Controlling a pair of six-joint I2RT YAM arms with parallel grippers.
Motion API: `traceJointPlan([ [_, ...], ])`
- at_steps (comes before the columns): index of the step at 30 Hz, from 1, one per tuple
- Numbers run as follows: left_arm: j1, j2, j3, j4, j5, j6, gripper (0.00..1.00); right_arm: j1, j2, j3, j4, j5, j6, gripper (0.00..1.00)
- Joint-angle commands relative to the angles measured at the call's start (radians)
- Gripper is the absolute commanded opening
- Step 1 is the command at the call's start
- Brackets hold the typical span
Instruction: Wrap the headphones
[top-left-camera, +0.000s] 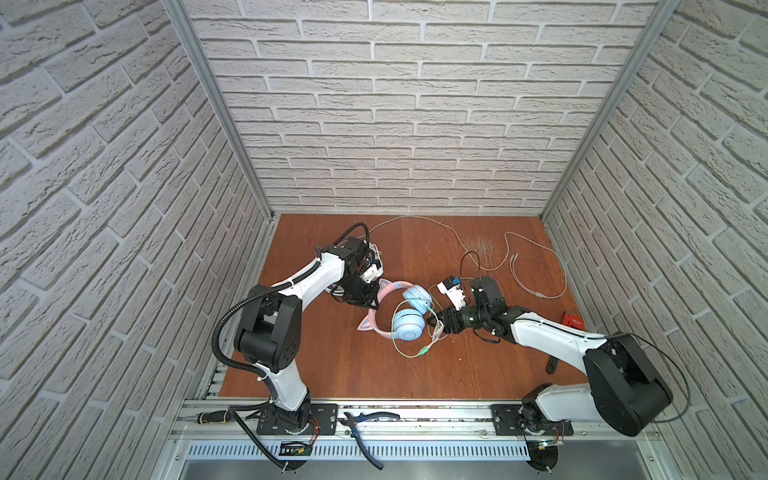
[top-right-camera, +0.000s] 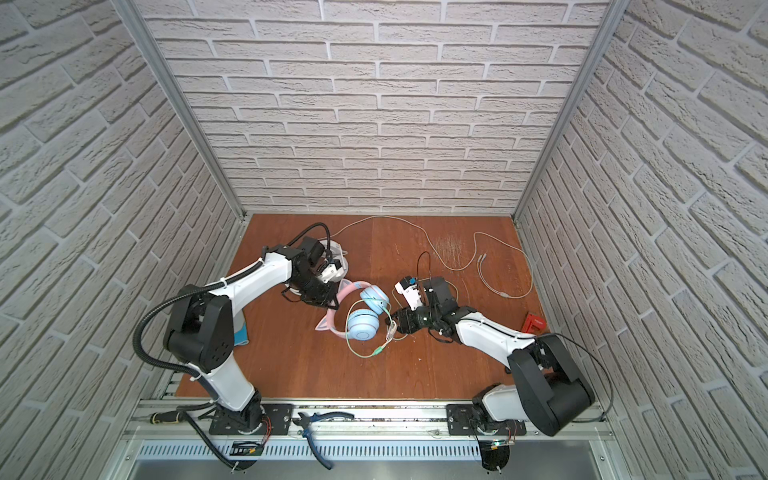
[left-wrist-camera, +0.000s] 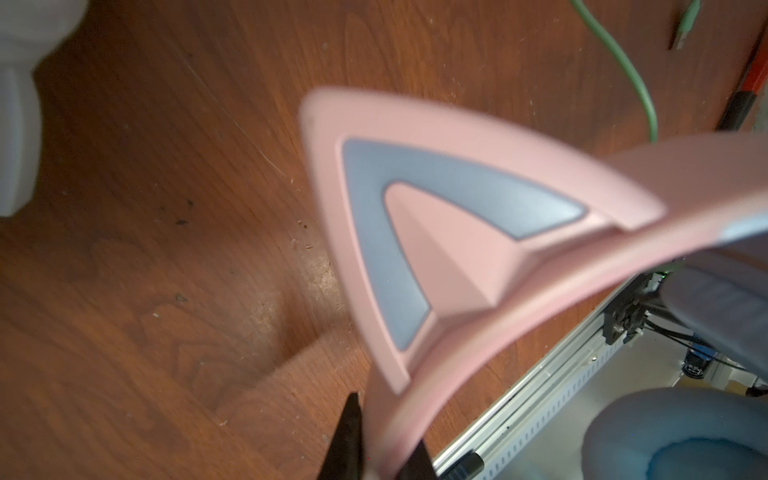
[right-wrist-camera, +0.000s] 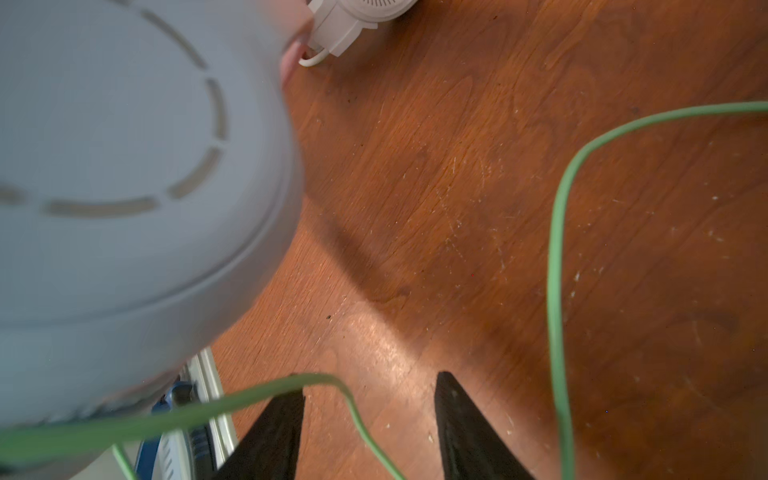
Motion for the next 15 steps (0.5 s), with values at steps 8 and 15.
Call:
traceJointPlan([
  [8,-0.002,-0.009,0.022,-0.019,0.063,-0.002,0.0,0.023,0.117,0.043,0.24,0.027,0.07,0.54],
  [15,-0.002,-0.011,0.012,-0.011,0.063,-0.005,0.0,0.023,0.108,0.044,0.268,0.011,0.081,0.18],
])
